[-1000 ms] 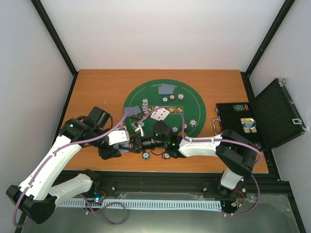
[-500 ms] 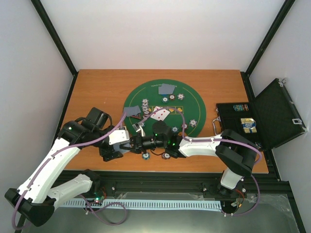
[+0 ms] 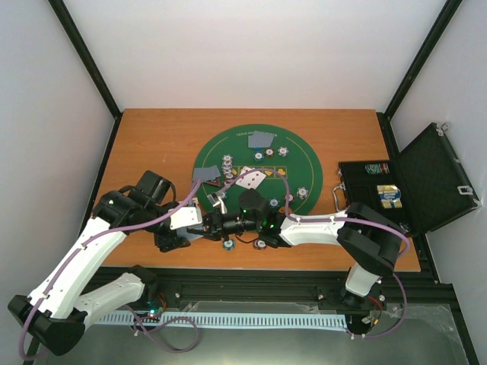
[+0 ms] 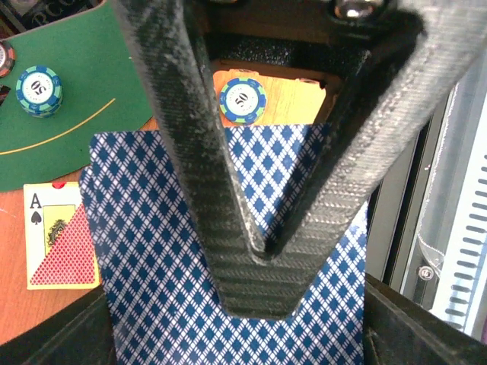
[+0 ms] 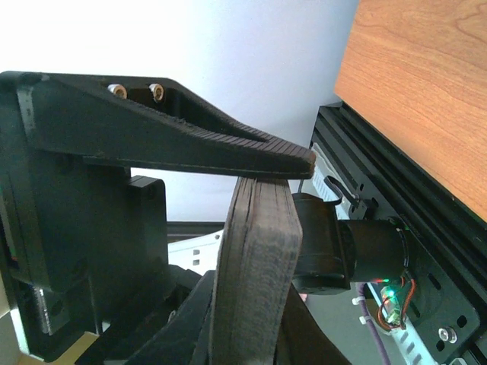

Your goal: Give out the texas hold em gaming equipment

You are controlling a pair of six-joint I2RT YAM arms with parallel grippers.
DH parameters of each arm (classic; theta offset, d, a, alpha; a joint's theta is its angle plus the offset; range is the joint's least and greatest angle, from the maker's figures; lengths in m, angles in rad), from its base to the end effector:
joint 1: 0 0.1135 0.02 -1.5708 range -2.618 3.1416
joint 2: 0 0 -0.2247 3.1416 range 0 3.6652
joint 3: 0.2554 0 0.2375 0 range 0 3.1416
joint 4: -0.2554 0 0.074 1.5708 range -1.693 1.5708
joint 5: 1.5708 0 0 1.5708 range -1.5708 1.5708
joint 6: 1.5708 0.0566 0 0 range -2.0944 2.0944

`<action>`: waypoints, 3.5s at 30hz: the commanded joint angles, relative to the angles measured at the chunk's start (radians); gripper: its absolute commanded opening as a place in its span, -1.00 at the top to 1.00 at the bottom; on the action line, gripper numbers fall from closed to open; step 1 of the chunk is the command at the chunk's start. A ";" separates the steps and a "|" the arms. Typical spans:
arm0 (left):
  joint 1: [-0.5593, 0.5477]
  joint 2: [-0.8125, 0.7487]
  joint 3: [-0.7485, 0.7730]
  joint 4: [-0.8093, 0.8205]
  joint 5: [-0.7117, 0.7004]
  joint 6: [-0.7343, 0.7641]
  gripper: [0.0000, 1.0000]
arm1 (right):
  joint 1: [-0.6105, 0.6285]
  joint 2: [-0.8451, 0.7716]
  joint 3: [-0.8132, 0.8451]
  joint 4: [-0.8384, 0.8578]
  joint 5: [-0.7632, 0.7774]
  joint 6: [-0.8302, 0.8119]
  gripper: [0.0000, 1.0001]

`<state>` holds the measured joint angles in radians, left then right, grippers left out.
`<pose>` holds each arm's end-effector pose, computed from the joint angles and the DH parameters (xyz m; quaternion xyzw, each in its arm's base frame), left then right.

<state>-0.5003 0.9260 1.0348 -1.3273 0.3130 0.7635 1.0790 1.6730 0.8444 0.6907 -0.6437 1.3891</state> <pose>0.1241 -0.0877 0.2577 0.5965 0.7686 -0.1294 0.1917 0.1403 0.3339 0.1918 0.0948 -0.7389 -0.6668 0.0193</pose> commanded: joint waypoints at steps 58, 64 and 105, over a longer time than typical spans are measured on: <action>-0.003 0.010 0.079 -0.051 -0.023 0.033 -0.06 | -0.028 0.023 0.069 -0.222 -0.034 -0.184 -0.02; -0.003 0.013 0.098 -0.059 -0.010 0.027 -0.06 | -0.059 -0.037 0.013 -0.282 -0.022 -0.212 0.19; -0.003 0.017 0.061 -0.047 -0.048 0.020 -0.06 | -0.097 -0.146 0.008 -0.355 -0.024 -0.235 0.01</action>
<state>-0.5022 0.9527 1.0752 -1.3628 0.2657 0.7853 0.9741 1.5162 0.8322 0.3504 -0.6769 1.1557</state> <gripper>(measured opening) 0.586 0.518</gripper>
